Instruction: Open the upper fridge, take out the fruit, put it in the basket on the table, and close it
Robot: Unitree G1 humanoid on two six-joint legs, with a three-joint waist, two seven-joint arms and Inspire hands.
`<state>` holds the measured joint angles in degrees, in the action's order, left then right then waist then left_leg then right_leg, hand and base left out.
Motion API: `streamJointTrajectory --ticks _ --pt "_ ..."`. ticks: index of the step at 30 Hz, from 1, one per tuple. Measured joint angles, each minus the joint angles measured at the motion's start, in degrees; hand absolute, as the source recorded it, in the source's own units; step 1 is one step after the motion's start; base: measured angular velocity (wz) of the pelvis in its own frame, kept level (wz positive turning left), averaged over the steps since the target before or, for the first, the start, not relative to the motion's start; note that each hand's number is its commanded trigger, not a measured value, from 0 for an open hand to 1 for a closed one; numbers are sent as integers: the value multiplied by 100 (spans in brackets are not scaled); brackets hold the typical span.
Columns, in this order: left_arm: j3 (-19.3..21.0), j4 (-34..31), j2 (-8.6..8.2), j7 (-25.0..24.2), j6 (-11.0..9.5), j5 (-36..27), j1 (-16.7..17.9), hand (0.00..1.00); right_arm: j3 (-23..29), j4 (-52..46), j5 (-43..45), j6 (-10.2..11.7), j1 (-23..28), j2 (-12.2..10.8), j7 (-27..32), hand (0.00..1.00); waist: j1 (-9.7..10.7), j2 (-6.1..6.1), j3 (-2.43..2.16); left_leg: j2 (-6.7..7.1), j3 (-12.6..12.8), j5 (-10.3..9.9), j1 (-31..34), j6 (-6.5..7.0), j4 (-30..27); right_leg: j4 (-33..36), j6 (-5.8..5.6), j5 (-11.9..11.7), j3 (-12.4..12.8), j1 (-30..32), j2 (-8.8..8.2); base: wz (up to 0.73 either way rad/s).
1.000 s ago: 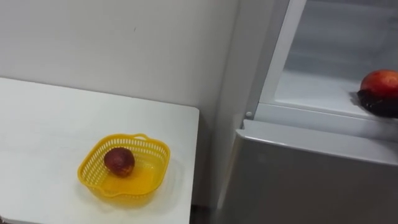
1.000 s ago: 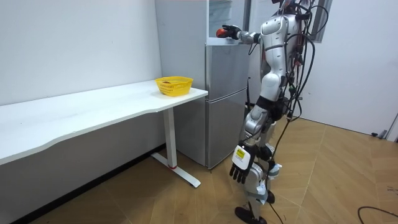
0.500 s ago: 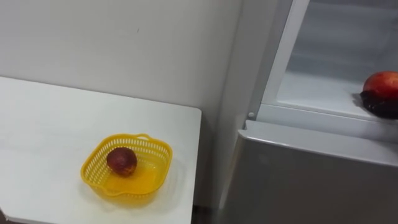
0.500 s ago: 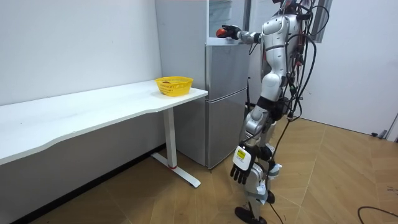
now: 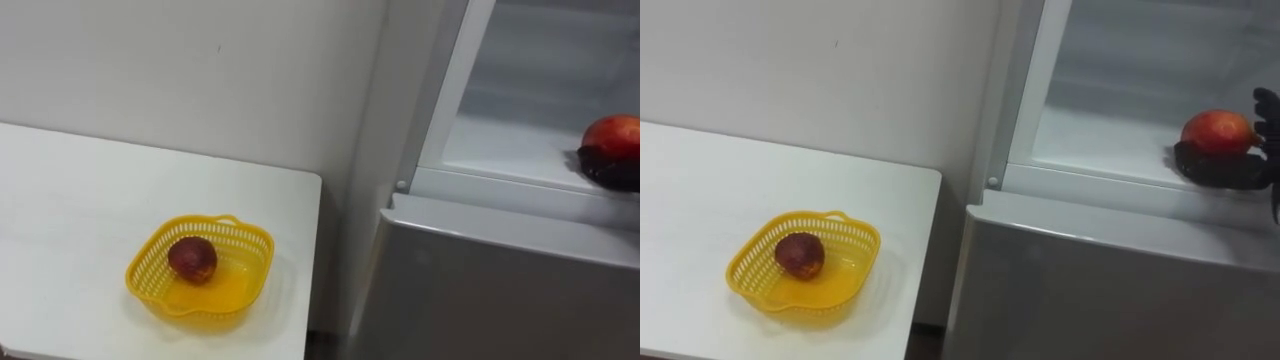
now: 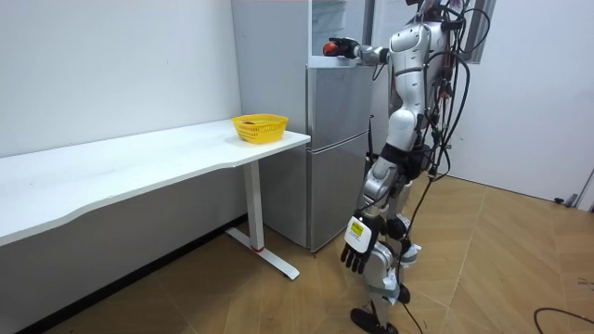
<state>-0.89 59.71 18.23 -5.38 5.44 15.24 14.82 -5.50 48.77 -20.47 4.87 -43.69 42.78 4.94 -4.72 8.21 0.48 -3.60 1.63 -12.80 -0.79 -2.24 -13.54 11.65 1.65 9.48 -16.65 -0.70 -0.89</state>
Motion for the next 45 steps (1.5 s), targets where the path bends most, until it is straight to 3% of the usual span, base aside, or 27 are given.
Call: streamJointTrajectory --ticks 15,31,34,40,43,45 --pt "-62 14 24 -34 1 4 -51 0 -10 -17 80 101 -24 178 61 100 -60 -61 42 -7 2 0 12 0 11 -1 1 0 2 18 7 0" --pt "-218 98 24 29 -54 -8 -69 0 -6 -163 -253 120 -65 115 61 100 -35 -46 30 -9 6 5 -80 -9 104 -10 -1 2 9 -31 10 0" --pt "-217 92 24 26 -73 -5 -55 0 -6 -476 -150 31 -44 -19 140 100 -11 -59 21 -7 4 6 -67 -10 105 -24 -4 4 -7 -31 7 2" --pt "-215 55 -45 23 -70 -6 14 0 21 -1740 132 -54 491 -112 250 100 35 -131 -45 0 -37 6 -52 -10 48 -74 -5 0 -66 -61 2 5" --pt "-226 53 -158 46 -81 -7 19 0 124 -2349 354 -62 798 -336 416 100 136 -247 -56 -4 -41 6 -199 -10 83 -110 -5 1 -65 -212 10 1" --pt "-222 58 -196 117 -164 -6 23 0 453 -3207 719 -68 1337 -607 462 100 118 -305 -67 -13 -28 6 -244 -10 93 -110 -7 1 -66 -252 18 0"
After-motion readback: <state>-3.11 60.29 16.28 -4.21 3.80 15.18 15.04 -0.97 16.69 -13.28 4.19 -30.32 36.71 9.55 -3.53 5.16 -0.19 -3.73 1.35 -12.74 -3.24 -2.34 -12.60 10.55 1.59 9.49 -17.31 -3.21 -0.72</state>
